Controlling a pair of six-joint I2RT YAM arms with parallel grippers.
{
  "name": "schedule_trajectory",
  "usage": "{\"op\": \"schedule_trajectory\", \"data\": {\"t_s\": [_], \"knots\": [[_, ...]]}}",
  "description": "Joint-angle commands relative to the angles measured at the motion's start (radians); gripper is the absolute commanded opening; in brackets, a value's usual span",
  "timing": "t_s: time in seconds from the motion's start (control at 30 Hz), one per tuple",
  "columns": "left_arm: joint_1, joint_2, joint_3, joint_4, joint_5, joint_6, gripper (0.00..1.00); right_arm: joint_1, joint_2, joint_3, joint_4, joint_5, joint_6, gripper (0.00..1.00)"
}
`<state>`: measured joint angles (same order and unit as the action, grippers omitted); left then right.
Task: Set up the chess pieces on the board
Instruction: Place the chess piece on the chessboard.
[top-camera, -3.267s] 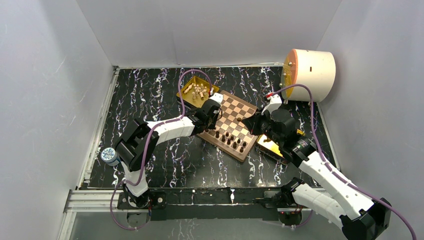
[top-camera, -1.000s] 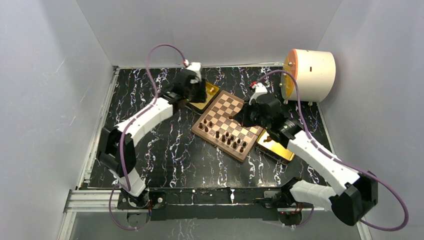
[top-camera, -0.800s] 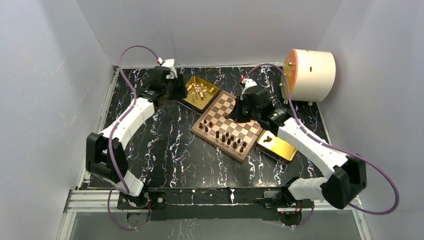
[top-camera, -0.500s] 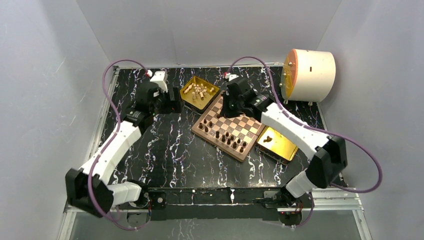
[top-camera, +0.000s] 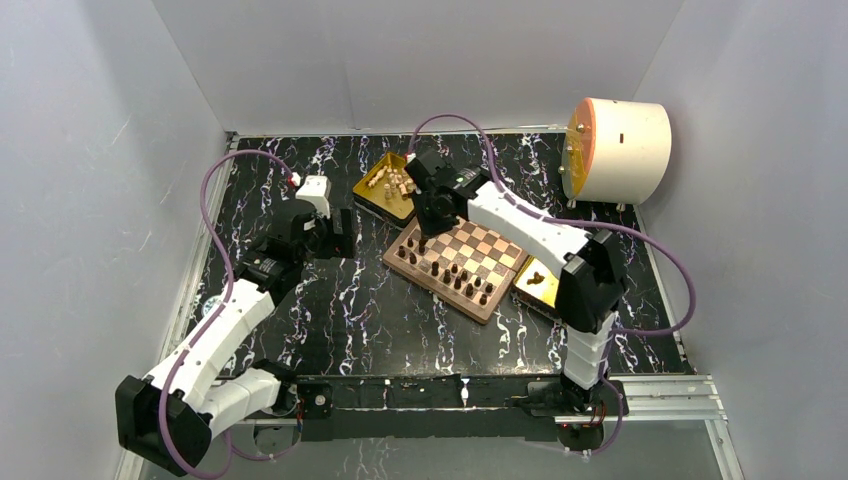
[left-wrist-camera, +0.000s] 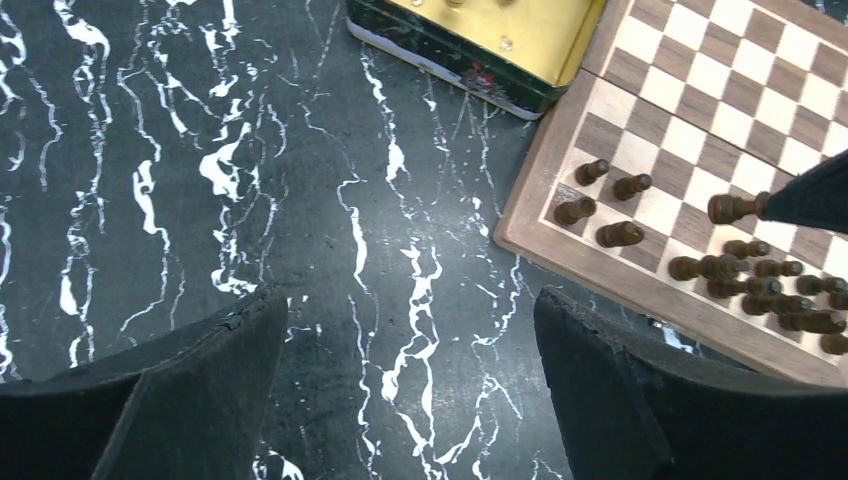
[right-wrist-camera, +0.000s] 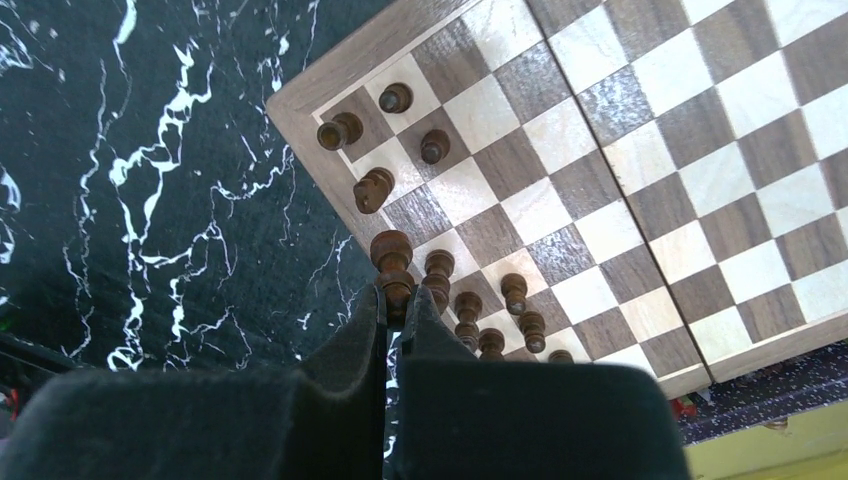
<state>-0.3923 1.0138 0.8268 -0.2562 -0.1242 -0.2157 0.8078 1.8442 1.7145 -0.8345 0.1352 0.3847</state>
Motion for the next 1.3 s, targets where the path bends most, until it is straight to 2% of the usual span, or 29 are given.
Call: {"op": "schedule_trajectory", "data": {"t_s": [0.0, 0.23, 0.47, 1.27], "knots": [[-0.006, -0.033, 0.023, -0.021, -0.107, 0.037, 0.90, 0.026, 0.067, 0.096, -0.105, 0.021, -0.022, 0.01], [-0.012, -0.060, 0.027, -0.046, -0.164, 0.040, 0.91, 0.046, 0.142, 0.168, -0.170, 0.027, -0.038, 0.02], [-0.015, -0.066, 0.026, -0.040, -0.131, 0.032, 0.90, 0.056, 0.174, 0.167, -0.215, 0.056, -0.038, 0.03], [-0.032, -0.075, 0.026, -0.040, -0.140, 0.031, 0.91, 0.071, 0.274, 0.223, -0.214, 0.086, -0.037, 0.07]]}}
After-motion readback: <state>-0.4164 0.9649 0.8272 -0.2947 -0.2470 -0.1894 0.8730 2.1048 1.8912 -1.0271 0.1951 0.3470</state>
